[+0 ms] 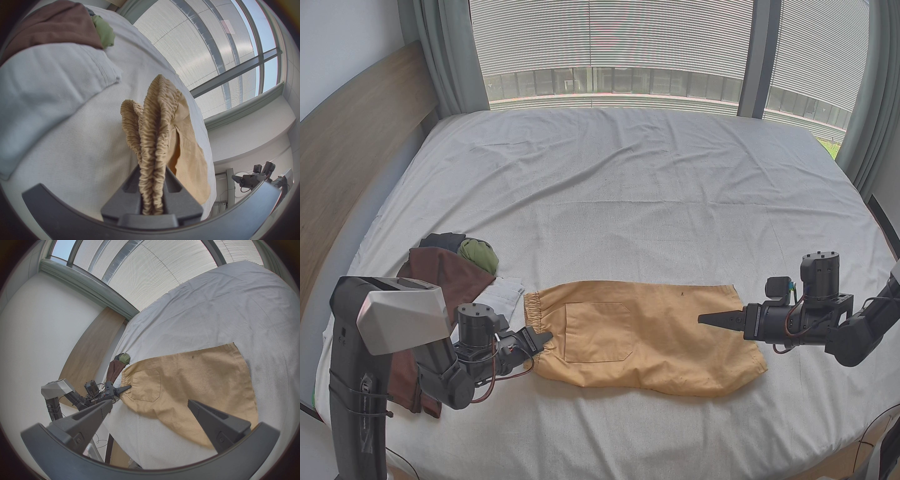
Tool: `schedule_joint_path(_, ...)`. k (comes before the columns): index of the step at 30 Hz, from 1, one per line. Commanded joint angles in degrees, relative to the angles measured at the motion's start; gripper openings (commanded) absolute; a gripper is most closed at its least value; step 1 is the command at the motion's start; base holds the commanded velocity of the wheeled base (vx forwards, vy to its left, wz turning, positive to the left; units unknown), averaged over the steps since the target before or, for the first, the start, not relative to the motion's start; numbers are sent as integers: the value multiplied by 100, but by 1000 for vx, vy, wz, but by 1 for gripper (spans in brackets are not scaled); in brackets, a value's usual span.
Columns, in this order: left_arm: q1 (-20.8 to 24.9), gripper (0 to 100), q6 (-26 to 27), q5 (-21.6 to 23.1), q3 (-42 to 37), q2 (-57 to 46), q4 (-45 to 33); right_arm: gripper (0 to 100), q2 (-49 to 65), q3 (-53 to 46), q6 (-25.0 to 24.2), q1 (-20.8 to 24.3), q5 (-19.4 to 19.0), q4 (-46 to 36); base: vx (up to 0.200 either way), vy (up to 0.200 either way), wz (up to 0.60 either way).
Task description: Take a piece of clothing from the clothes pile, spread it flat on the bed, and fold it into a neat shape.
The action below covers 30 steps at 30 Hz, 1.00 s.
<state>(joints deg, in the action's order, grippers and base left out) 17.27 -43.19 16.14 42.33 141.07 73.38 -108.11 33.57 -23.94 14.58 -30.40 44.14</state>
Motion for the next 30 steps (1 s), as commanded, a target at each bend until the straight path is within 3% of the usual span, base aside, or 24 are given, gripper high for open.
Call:
schedule_joint_path(1,-242,0,56,73,-629,-449,335,100,-202,-44,-5,133,-1,139,0,0,0)
schedule_joint_path(18,-910,0,338,434,-1693,-1064,819,100,-624,-228,-14,300,17,833,0,0,0)
schedule_joint_path(26,-849,0,355,478,-1745,-1082,986,100,-633,-228,-14,335,8,833,0,0,0)
schedule_joint_path(30,-506,0,355,478,-1596,-1222,959,100,-624,-228,-14,335,8,842,0,0,0)
